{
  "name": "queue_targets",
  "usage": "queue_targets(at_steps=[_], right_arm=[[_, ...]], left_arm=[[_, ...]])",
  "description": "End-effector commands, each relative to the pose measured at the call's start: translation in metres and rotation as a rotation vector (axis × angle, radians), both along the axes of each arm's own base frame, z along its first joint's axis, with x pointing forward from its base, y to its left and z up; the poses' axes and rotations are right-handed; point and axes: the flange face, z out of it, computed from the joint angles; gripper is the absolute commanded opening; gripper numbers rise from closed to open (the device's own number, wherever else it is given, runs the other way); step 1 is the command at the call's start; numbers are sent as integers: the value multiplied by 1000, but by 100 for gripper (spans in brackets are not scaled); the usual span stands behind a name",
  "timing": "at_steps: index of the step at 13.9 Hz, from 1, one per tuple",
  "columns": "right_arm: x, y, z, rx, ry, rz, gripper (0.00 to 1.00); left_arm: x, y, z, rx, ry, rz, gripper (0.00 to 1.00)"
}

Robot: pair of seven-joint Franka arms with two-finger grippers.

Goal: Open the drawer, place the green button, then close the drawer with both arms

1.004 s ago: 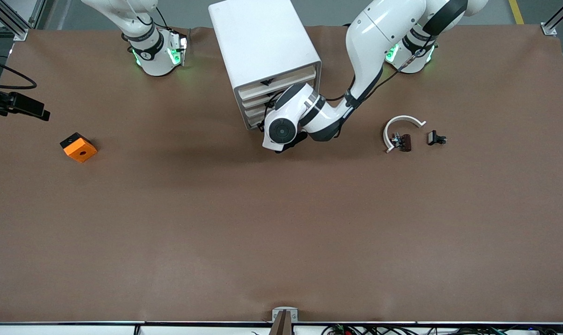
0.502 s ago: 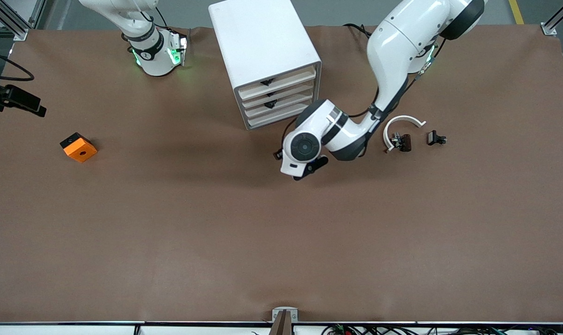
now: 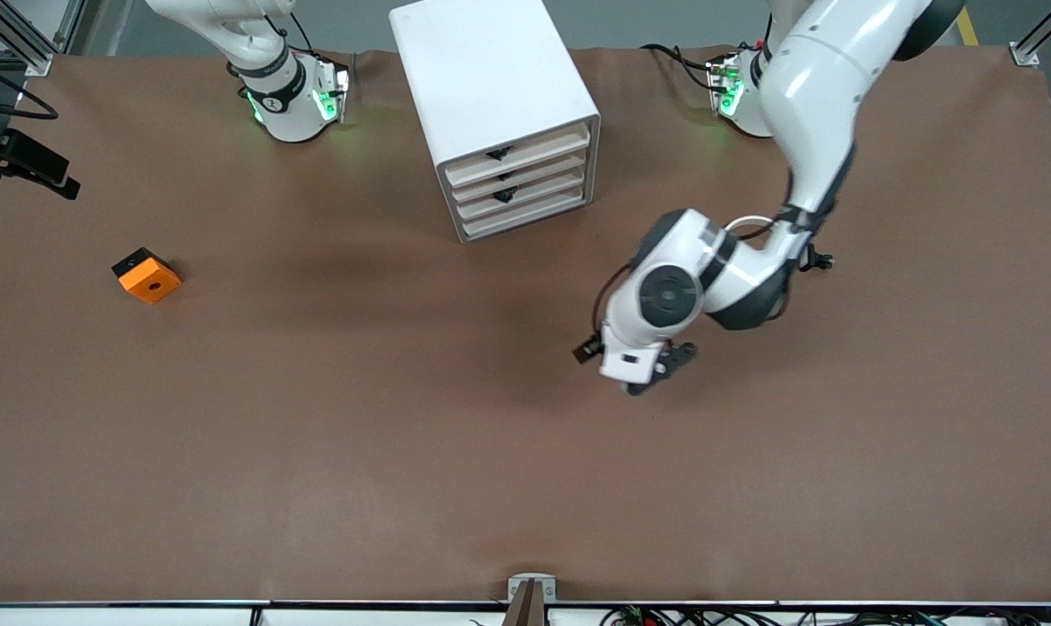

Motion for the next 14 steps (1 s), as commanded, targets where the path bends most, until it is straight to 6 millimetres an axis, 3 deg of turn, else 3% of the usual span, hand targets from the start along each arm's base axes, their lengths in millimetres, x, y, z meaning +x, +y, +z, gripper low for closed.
queue_targets(at_steps=[1, 4, 7, 12, 14], right_arm=[[-16, 0, -8, 18, -35, 10, 100], [-19, 0, -9, 18, -43, 10, 100], [-19, 0, -10, 18, -37, 9, 100], [-19, -7, -10, 18, -33, 27, 100], [-20, -14, -10, 17, -35, 28, 100]], left_arm=[[1, 50, 40, 28, -44, -44, 100], [12, 140, 75, 78, -52, -191, 100], [1, 218, 115, 88, -51, -358, 100], [-39, 303, 168, 89, -83, -508, 100], [-61, 315, 193, 83, -94, -558, 100]])
